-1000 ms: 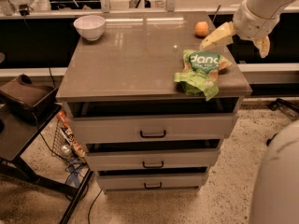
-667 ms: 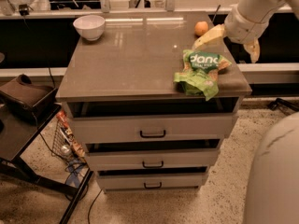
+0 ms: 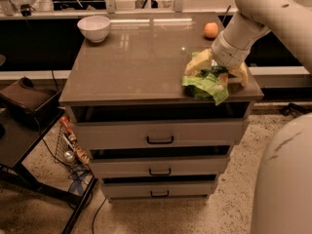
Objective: Move green rice chip bag near white bowl
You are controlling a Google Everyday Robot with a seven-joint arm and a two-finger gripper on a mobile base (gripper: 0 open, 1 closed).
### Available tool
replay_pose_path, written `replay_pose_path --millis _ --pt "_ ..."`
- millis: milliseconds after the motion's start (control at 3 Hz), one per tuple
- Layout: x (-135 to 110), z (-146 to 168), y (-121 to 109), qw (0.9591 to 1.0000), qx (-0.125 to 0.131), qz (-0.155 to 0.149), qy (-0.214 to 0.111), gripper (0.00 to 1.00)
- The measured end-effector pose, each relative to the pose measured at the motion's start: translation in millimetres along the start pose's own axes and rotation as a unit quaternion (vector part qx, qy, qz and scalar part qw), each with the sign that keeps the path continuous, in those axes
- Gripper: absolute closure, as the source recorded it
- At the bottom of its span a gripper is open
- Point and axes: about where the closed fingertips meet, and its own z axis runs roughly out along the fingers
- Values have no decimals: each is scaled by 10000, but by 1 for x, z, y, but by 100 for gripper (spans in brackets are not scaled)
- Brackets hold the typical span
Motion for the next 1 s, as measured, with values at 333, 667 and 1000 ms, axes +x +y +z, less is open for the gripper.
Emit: replay_pose_path --millis 333,667,1000 --pt "0 -2 3 10000 -13 12 24 41" --pt "-1 -8 4 10000 -13 12 24 65" --pt "-1 -10 5 10000 -13 12 24 87"
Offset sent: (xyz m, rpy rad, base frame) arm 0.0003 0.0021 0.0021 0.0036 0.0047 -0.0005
